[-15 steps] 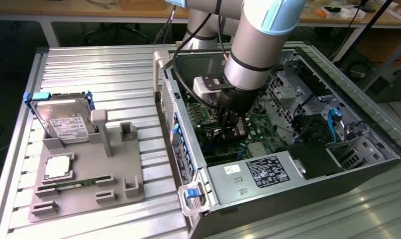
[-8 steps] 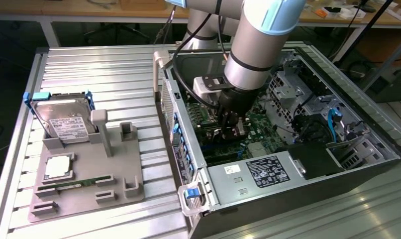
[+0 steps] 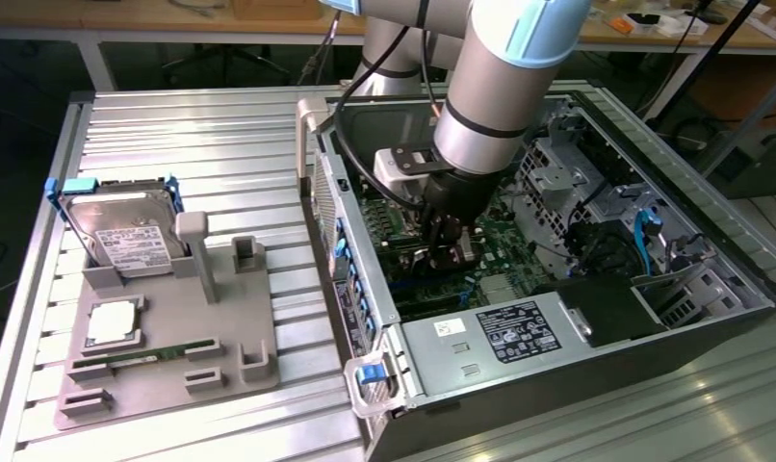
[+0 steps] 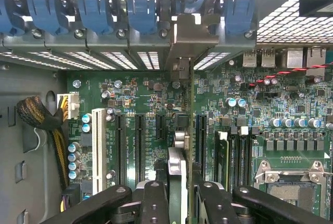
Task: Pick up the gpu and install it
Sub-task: 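Insert the gpu into the slot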
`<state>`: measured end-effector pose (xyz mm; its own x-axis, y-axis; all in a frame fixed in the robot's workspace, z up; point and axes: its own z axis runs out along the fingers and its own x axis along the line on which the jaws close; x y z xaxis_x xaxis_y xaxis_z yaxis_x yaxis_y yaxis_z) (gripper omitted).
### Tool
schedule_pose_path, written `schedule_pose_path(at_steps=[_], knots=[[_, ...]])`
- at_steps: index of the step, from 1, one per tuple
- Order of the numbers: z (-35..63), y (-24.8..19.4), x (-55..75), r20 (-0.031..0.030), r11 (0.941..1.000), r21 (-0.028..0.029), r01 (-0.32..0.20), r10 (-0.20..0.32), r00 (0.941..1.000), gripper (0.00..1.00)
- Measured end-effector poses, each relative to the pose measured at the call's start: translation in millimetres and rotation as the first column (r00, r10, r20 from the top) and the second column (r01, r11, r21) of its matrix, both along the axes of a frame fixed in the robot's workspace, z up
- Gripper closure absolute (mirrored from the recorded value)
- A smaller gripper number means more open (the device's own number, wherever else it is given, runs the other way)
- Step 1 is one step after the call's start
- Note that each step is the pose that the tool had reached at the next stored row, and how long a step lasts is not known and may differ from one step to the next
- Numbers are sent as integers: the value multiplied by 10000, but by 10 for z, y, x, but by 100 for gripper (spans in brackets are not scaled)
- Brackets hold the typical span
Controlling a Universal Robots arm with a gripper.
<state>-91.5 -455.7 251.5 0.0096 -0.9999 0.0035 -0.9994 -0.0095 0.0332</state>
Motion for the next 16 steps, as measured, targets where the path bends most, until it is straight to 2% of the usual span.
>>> schedule_pose_path(at_steps=[16], knots=[[-26,9,-27,0,10000,1,0,0,10000,73]])
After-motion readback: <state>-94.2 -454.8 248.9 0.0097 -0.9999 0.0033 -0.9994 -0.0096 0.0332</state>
